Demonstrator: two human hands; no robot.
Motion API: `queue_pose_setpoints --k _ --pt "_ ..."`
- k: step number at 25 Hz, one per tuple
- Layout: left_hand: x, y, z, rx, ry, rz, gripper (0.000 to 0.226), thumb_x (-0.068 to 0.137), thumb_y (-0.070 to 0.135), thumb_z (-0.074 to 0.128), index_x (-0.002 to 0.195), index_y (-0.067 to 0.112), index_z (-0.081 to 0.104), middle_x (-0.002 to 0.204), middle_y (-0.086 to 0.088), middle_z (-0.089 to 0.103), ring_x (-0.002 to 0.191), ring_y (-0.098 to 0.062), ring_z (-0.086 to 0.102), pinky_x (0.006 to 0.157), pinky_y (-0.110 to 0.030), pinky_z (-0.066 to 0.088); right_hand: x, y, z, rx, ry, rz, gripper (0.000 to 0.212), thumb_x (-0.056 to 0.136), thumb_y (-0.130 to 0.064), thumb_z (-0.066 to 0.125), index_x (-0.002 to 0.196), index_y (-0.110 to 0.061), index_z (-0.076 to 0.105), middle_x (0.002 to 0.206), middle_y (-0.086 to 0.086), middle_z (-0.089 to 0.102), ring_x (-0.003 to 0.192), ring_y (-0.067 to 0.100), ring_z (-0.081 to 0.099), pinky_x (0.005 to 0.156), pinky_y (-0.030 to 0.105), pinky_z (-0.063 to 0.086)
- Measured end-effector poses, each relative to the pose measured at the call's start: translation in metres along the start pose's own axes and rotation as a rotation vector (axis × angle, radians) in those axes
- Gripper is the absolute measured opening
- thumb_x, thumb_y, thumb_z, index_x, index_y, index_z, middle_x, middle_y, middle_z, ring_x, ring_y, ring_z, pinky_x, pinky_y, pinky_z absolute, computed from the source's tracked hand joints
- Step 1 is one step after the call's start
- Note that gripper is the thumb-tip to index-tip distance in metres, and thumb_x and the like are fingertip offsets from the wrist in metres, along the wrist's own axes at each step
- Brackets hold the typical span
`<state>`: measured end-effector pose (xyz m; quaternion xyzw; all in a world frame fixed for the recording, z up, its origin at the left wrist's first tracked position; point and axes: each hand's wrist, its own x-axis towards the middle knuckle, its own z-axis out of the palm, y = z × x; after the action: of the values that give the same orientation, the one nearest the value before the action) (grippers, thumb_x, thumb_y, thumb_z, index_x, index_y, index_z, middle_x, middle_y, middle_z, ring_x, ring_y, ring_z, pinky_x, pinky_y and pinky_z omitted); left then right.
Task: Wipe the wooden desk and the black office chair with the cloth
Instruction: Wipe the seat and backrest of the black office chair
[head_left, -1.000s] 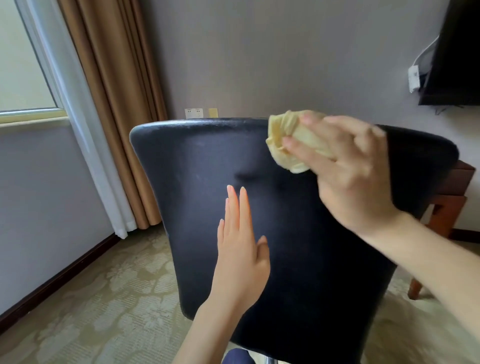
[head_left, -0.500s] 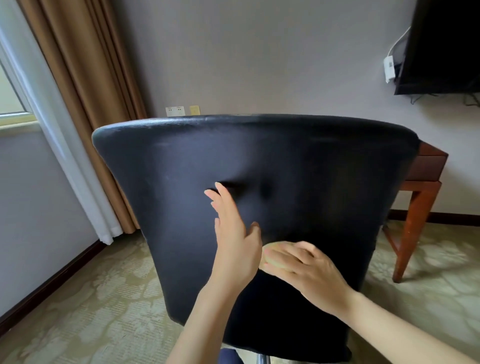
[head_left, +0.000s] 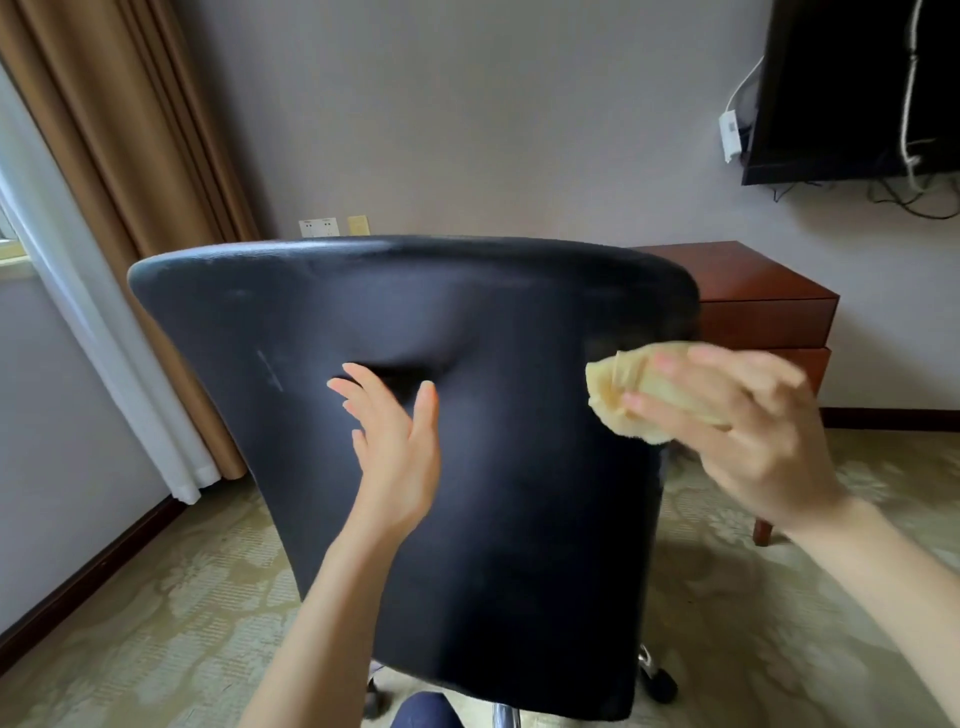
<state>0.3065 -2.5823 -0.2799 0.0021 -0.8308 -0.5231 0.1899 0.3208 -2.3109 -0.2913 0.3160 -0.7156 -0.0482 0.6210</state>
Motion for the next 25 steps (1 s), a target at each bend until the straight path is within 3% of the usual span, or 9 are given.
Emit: queue_pose_setpoints --k 5,8,11,14,16,20,25 --pt "0.022 -0.007 -0.029 0.12 0.001 -0.03 0.062 0.103 0.032 0.023 0.15 0.004 -0.007 0.158 -0.014 -0.013 0.146 -0.027 -0.007 0.118 -0.043 0.001 0.062 0.002 -0.017 0.108 0.068 -0.036 0.039 0.09 0.002 0.061 0.121 -0.021 0.063 0.128 0.004 0.05 0.111 0.027 0.047 0.089 0.044 0.045" --pt "0.031 -0.003 -0.055 0.085 0.083 -0.112 0.06 0.103 0.041 0.019 0.151 0.009 0.003 0.159 -0.01 -0.007 0.146 -0.024 0.0 0.118 -0.039 0.006 0.083 -0.031 -0.013 0.29 0.064 0.059 0.029 0.095 -0.003 0.053 0.118 -0.017 0.065 0.129 0.004 0.056 0.112 0.026 0.048 0.091 0.045 0.045" --pt "0.018 0.012 -0.065 0.01 0.21 0.108 0.057 0.102 0.046 0.025 0.152 0.025 0.009 0.16 0.001 0.001 0.146 -0.014 0.007 0.119 -0.038 0.01 0.091 -0.076 -0.002 0.321 0.124 0.172 0.028 0.095 -0.004 0.052 0.112 -0.016 0.07 0.121 0.006 0.062 0.11 0.024 0.048 0.089 0.043 0.046" --pt "-0.005 0.031 -0.063 -0.105 0.227 0.404 0.056 0.098 0.043 0.032 0.15 0.028 0.019 0.16 0.005 0.005 0.142 0.001 0.007 0.118 -0.023 0.01 0.095 -0.111 0.011 0.388 0.156 0.236 0.026 0.09 -0.003 0.06 0.109 -0.016 0.072 0.117 0.003 0.066 0.11 0.021 0.047 0.088 0.042 0.046" --pt "-0.021 0.036 -0.058 -0.068 0.2 0.551 0.051 0.097 0.036 0.036 0.147 0.026 0.028 0.16 0.001 0.006 0.142 0.004 0.006 0.115 -0.017 0.011 0.088 -0.129 0.018 0.424 0.076 0.232 0.031 0.089 -0.003 0.056 0.114 -0.017 0.07 0.12 0.002 0.065 0.112 0.022 0.047 0.092 0.038 0.041" --pt "-0.045 0.032 -0.05 0.1 0.11 0.604 0.051 0.095 0.031 0.047 0.144 0.03 0.035 0.16 0.002 -0.002 0.147 -0.014 -0.001 0.119 -0.047 0.013 0.055 -0.16 0.031 0.347 -0.189 0.136 0.041 0.08 -0.002 0.055 0.114 -0.021 0.066 0.122 -0.004 0.061 0.116 0.019 0.047 0.097 0.032 0.033" --pt "-0.041 0.031 -0.053 0.236 0.159 0.564 0.057 0.085 0.037 0.066 0.134 0.025 0.04 0.16 -0.002 -0.003 0.147 -0.024 0.005 0.111 -0.058 0.023 0.012 -0.181 0.035 0.523 -0.21 0.168 0.039 0.077 0.006 0.06 0.104 -0.02 0.072 0.119 -0.003 0.064 0.112 0.019 0.053 0.093 0.034 0.04"
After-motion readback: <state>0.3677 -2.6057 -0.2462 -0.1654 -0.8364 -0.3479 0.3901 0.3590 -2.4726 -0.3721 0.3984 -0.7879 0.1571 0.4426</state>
